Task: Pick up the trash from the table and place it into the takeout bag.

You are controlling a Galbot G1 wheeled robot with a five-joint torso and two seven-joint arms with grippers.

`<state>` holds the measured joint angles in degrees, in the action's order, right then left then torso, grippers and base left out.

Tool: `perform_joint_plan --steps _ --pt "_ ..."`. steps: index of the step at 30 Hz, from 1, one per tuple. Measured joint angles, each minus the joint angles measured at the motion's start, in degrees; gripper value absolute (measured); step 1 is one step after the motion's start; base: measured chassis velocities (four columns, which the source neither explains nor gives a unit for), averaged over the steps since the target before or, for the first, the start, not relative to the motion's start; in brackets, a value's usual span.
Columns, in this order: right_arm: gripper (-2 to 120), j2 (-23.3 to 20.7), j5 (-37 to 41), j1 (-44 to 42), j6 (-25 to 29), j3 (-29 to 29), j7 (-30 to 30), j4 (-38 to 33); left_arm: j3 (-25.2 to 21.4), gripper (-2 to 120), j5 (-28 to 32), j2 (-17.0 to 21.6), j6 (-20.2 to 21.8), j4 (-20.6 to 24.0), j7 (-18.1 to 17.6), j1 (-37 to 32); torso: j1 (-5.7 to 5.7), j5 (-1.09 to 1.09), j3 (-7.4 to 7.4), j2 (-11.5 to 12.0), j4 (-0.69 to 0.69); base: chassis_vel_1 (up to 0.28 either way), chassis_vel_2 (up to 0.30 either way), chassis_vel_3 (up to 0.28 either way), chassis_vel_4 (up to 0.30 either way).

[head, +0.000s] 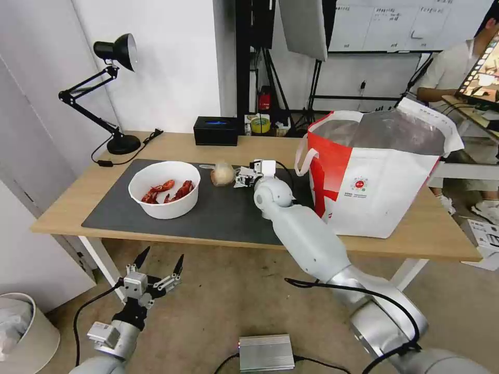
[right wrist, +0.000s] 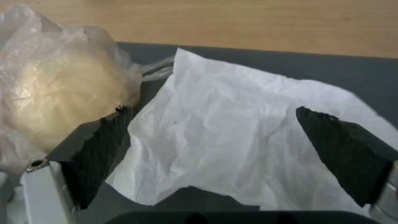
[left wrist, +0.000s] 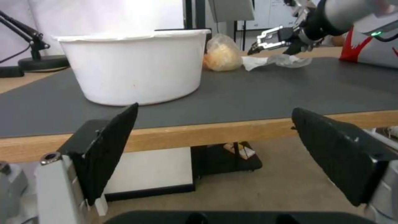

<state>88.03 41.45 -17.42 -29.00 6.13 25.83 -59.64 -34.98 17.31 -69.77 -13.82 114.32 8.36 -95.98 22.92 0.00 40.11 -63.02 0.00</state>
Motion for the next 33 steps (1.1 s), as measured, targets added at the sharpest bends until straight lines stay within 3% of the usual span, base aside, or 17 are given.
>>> perform_joint_plan --steps 5,19,30,33 --pt "100 1.87 -1.10 0.91 -0.62 -0.98 -0.54 3.20 0.03 100 0.44 0.17 -0.16 -0.29 0.00 0.22 0.00 0.00 0.00 0.00 0.00 0.000 0.000 0.000 0.000" --pt "100 2.00 -1.99 1.43 -1.69 -1.93 -1.28 5.49 0.26 100 0.84 0.52 -0.29 0.60 0.01 0.15 -0.01 0.01 -0.01 -0.01 0.00 0.000 0.000 0.000 0.000" --pt "65 1.70 -0.94 -0.03 -2.40 -2.20 -0.06 3.19 0.11 100 0.84 0.37 -0.35 0.98 0.00 -0.11 -0.01 0.00 -0.01 -0.01 -0.02 0.000 0.000 0.000 0.000" --pt "50 1.44 -0.20 -0.43 -3.01 -2.19 0.52 2.24 0.05 100 0.85 0.37 -0.36 1.19 -0.04 -0.17 -0.01 0.00 -0.01 -0.01 -0.03 0.000 0.000 0.000 0.000"
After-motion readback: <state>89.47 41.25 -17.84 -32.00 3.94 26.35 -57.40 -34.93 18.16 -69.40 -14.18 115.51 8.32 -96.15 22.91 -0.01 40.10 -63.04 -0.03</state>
